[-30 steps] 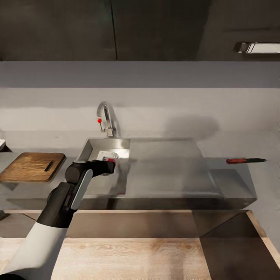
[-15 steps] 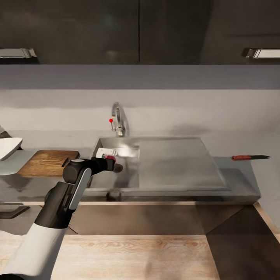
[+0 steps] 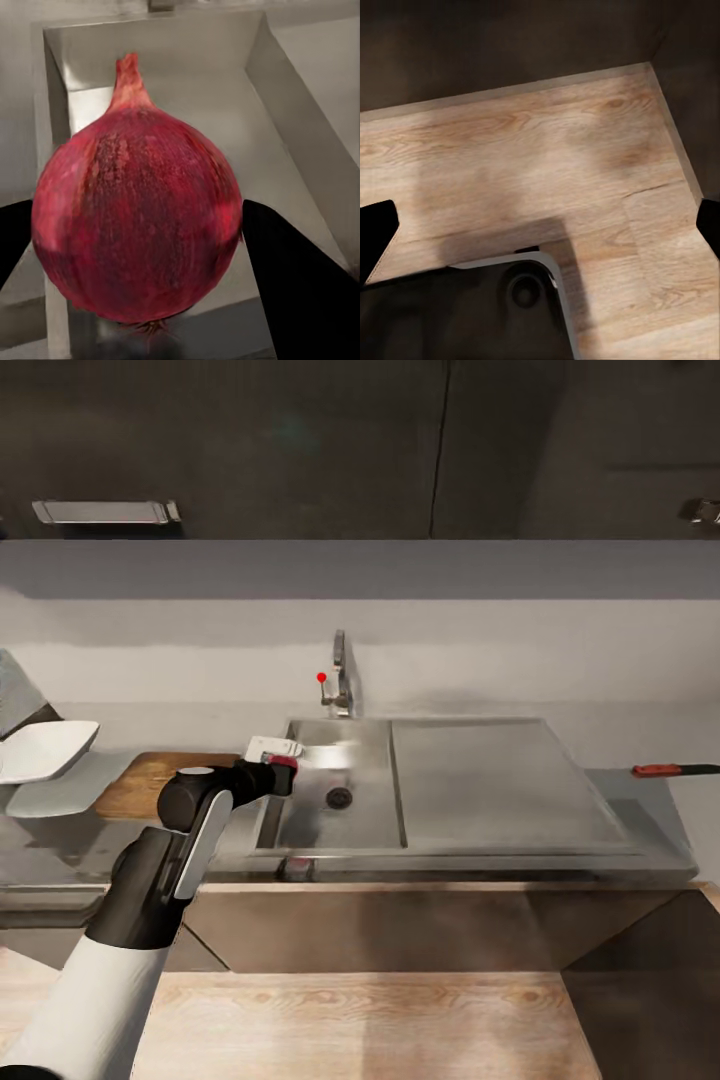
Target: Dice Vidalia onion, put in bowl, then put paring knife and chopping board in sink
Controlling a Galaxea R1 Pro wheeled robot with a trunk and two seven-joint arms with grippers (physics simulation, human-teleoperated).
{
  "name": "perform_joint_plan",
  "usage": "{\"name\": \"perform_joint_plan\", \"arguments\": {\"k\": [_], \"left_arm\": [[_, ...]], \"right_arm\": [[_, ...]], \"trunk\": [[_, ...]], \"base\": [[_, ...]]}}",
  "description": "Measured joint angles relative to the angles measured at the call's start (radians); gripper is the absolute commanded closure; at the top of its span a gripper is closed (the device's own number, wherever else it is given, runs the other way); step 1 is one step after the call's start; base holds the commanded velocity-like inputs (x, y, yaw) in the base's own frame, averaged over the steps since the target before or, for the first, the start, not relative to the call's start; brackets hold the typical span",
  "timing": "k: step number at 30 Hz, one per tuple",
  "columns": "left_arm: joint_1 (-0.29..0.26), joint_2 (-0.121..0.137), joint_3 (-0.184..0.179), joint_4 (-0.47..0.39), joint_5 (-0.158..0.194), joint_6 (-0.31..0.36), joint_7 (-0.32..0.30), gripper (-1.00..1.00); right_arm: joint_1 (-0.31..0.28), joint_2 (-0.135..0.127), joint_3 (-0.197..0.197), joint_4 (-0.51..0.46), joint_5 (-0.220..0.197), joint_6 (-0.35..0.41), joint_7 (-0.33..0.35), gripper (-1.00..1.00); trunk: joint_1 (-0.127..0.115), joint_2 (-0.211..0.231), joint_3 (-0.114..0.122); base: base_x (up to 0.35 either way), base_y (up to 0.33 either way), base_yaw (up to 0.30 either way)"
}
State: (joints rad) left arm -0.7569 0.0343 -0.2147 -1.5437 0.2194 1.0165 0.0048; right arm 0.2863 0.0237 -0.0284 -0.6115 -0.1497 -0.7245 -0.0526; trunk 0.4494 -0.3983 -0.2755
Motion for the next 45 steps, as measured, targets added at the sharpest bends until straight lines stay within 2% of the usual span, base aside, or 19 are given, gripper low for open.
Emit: {"name": "perform_joint_plan", "arguments": {"k": [10, 31, 45], "left_arm": [[0.000, 0.000, -0.001, 0.001, 0.000, 0.000, 0.000, 1.00], [0.000, 0.000, -0.001, 0.008, 0.000, 0.000, 0.000, 1.00], [0.000, 0.000, -0.002, 0.037, 0.000, -0.002, 0.000, 1.00]], "right_arm": [[0.000, 0.000, 0.000, 0.000, 0.000, 0.000, 0.000, -1.00], [0.000, 0.000, 0.000, 0.000, 0.000, 0.000, 0.000, -1.00], [0.000, 0.000, -0.001, 0.000, 0.001, 0.000, 0.000, -1.00]], "trunk": [[0.000, 0.000, 0.014], [0.000, 0.000, 0.015], [0.000, 0.000, 0.015]], "base": [[0.000, 0.300, 0.000], [0.002, 0.300, 0.000], [0.162, 0.163, 0.000]]}}
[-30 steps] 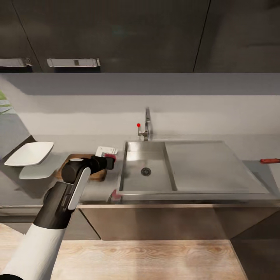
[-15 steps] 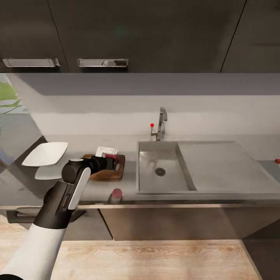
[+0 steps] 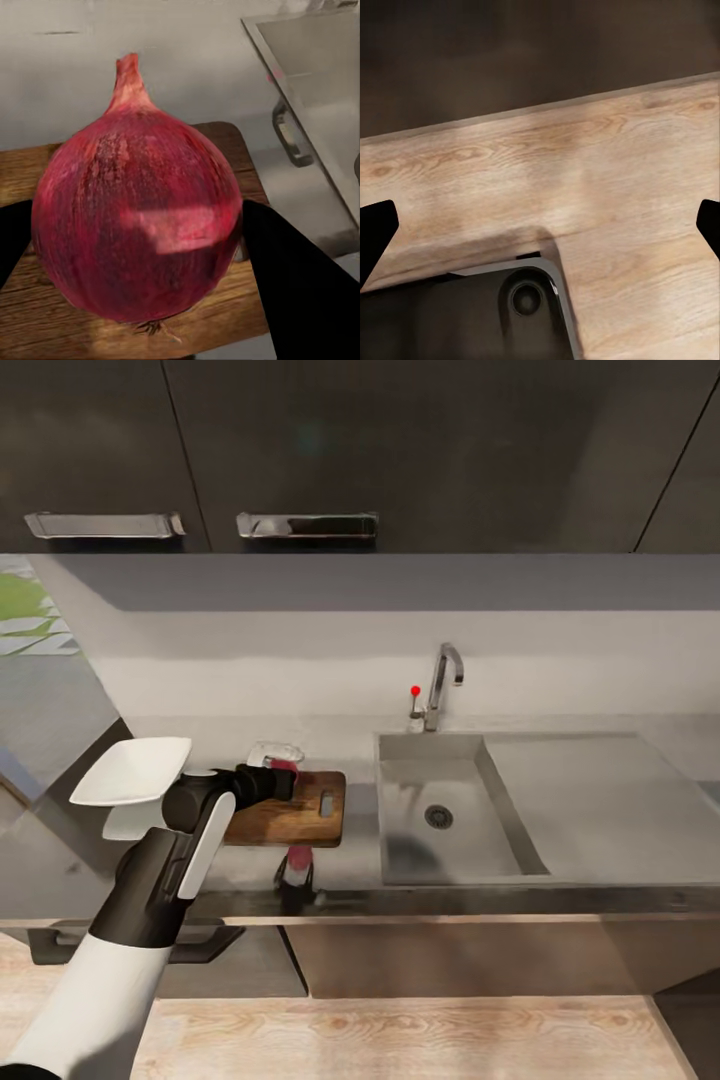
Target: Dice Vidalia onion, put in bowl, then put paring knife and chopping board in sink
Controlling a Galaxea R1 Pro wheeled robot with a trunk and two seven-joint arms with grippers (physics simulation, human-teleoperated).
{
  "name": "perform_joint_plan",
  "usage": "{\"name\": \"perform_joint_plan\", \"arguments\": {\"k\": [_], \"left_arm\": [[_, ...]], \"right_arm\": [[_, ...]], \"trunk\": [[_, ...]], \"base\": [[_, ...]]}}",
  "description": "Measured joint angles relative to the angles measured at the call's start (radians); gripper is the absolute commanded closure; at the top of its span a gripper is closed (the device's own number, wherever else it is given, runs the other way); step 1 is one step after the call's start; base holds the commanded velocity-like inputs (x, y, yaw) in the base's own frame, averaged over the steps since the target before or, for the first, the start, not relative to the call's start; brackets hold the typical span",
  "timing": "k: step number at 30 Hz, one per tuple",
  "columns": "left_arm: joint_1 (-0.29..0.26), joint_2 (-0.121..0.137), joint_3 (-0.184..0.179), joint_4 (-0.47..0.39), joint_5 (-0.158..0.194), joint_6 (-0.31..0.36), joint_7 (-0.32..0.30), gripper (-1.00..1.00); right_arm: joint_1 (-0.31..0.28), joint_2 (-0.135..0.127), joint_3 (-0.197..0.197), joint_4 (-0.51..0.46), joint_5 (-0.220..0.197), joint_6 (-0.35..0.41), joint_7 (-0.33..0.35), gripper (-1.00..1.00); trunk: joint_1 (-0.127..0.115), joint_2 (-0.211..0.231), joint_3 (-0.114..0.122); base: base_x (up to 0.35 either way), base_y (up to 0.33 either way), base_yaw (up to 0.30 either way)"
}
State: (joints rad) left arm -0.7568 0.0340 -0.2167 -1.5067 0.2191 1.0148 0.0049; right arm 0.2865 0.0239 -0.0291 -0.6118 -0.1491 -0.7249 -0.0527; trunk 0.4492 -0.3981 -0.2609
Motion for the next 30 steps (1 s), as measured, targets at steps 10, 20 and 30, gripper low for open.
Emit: {"name": "perform_joint_plan", "arguments": {"k": [10, 20, 30], "left_arm": [[0.000, 0.000, -0.001, 0.038, 0.000, 0.000, 0.000, 1.00], [0.000, 0.000, -0.002, 0.071, 0.000, 0.000, 0.000, 1.00], [0.000, 0.000, -0.001, 0.085, 0.000, 0.000, 0.000, 1.00]], "right_arm": [[0.000, 0.000, 0.000, 0.000, 0.000, 0.000, 0.000, -1.00], [0.000, 0.000, 0.001, 0.000, 0.002, 0.000, 0.000, -1.00], [0.000, 0.000, 0.001, 0.000, 0.002, 0.000, 0.000, -1.00]], "trunk": [[0.000, 0.000, 0.000], [0.000, 0.000, 0.000], [0.000, 0.000, 0.000]], "base": [[0.027, 0.004, 0.000], [0.000, 0.000, 0.000], [0.000, 0.000, 0.000]]}}
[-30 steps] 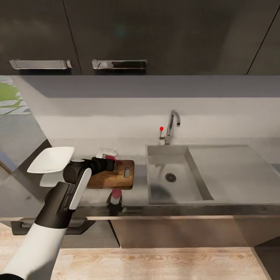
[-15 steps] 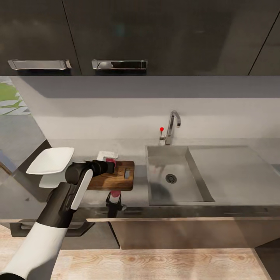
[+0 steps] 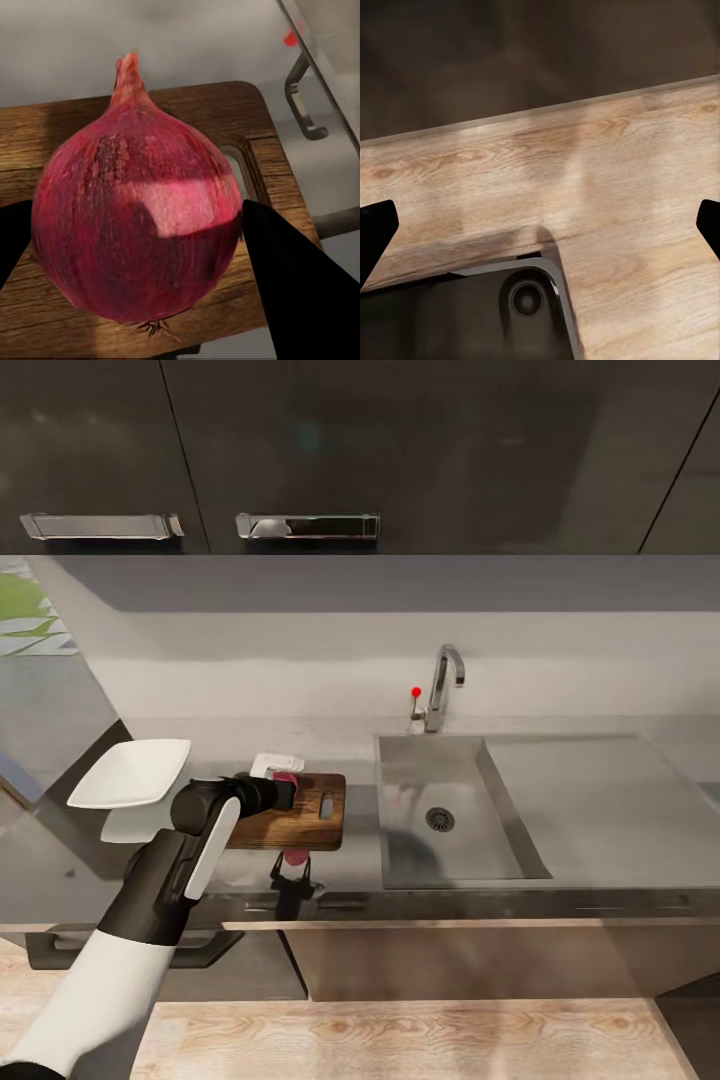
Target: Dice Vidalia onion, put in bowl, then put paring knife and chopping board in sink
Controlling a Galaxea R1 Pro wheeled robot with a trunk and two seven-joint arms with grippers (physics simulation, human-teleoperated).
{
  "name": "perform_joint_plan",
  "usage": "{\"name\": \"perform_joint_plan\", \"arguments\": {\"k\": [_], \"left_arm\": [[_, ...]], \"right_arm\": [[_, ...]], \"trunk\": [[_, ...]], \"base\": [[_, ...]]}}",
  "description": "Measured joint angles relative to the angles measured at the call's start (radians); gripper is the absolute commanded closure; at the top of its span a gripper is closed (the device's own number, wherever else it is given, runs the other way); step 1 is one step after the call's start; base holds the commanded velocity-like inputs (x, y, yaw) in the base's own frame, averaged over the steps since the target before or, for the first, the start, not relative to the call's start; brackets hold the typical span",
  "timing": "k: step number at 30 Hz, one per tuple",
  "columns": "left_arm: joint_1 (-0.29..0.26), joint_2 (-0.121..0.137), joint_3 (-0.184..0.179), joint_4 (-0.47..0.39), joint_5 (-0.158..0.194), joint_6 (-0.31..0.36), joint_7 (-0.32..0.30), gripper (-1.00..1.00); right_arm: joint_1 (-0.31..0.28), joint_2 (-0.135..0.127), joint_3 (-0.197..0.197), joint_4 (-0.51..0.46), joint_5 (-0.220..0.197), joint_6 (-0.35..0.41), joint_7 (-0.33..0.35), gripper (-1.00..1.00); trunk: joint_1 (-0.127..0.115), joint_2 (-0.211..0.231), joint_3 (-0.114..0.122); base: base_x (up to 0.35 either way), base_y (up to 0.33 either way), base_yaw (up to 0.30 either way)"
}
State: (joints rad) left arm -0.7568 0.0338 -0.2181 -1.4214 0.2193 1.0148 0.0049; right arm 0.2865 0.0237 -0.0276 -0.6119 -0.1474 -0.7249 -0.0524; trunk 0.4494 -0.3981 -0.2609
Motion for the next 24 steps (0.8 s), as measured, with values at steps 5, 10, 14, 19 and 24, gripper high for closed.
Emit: {"name": "perform_joint_plan", "arguments": {"k": [5, 10, 14, 19, 24], "left_arm": [[0.000, -0.001, 0.000, 0.010, 0.000, -0.001, 0.000, 1.00], [0.000, -0.001, 0.000, 0.013, 0.000, -0.002, 0.000, 1.00], [0.000, -0.001, 0.000, 0.015, 0.000, -0.002, 0.000, 1.00], [0.000, -0.001, 0.000, 0.018, 0.000, -0.002, 0.000, 1.00], [0.000, -0.001, 0.000, 0.028, 0.000, -0.003, 0.000, 1.00]], "right_arm": [[0.000, 0.000, 0.000, 0.000, 0.000, 0.000, 0.000, -1.00], [0.000, 0.000, 0.000, 0.000, 0.000, 0.000, 0.000, -1.00], [0.000, 0.000, 0.000, 0.000, 0.000, 0.000, 0.000, -1.00], [0.000, -0.001, 0.000, 0.000, 0.000, 0.000, 0.000, -1.00], [0.000, -0.001, 0.000, 0.000, 0.000, 0.000, 0.000, -1.00]], "trunk": [[0.000, 0.000, 0.000], [0.000, 0.000, 0.000], [0.000, 0.000, 0.000], [0.000, 0.000, 0.000], [0.000, 0.000, 0.000]], "base": [[0.000, 0.000, 0.000], [0.000, 0.000, 0.000], [0.000, 0.000, 0.000], [0.000, 0.000, 0.000], [0.000, 0.000, 0.000]]}}
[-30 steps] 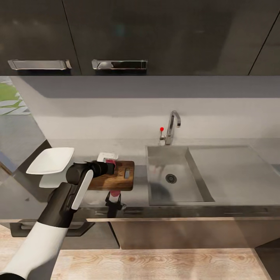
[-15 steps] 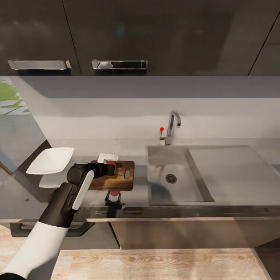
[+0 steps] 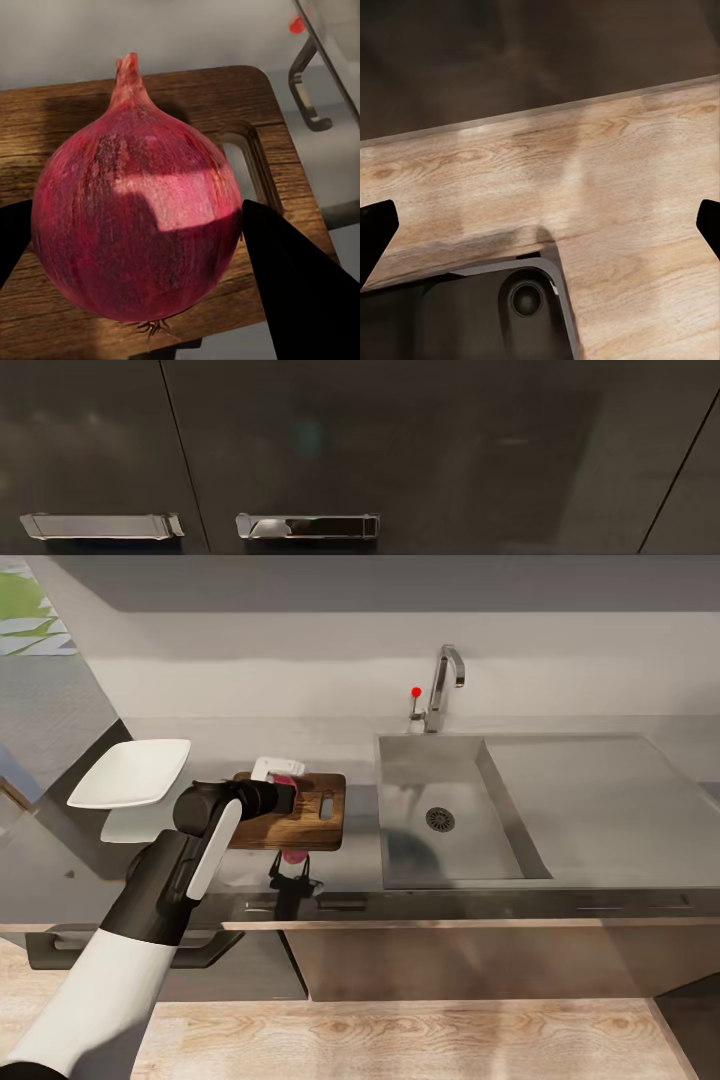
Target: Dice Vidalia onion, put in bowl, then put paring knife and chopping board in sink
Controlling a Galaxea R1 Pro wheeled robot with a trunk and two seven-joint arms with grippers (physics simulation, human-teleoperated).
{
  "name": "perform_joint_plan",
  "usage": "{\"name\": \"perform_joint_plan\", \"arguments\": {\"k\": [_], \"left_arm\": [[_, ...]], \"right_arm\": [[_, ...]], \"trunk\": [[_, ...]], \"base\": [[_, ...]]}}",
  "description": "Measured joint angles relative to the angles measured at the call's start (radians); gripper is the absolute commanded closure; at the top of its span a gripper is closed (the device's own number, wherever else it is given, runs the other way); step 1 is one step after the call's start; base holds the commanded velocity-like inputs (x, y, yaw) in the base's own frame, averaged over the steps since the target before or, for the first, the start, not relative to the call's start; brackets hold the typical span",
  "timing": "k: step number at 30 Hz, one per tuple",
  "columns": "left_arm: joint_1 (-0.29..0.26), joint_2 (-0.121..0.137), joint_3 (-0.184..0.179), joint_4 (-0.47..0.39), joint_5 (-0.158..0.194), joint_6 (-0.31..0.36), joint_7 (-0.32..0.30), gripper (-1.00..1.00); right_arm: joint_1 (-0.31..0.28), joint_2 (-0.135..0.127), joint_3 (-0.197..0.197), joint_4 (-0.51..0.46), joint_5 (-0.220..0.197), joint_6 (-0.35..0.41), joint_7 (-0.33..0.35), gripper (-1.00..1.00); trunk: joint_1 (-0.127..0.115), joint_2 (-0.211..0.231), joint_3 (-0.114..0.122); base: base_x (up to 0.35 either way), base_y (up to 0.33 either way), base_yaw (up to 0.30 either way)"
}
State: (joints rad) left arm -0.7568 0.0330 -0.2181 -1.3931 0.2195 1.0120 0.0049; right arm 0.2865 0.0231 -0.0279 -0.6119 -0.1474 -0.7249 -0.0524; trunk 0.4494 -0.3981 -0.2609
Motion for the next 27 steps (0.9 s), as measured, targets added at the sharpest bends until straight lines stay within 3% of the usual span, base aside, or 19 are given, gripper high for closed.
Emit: {"name": "perform_joint_plan", "arguments": {"k": [18, 27], "left_arm": [[0.000, -0.001, 0.000, 0.004, 0.000, 0.000, 0.000, 1.00], [0.000, -0.001, 0.000, 0.006, 0.000, 0.000, 0.000, 1.00]], "right_arm": [[0.000, 0.000, 0.000, 0.000, -0.001, 0.000, 0.000, -1.00], [0.000, -0.001, 0.000, 0.000, -0.002, 0.000, 0.000, -1.00]], "trunk": [[0.000, 0.000, 0.000], [0.000, 0.000, 0.000]], "base": [[0.002, 0.001, 0.000], [0.142, 0.107, 0.000]]}}
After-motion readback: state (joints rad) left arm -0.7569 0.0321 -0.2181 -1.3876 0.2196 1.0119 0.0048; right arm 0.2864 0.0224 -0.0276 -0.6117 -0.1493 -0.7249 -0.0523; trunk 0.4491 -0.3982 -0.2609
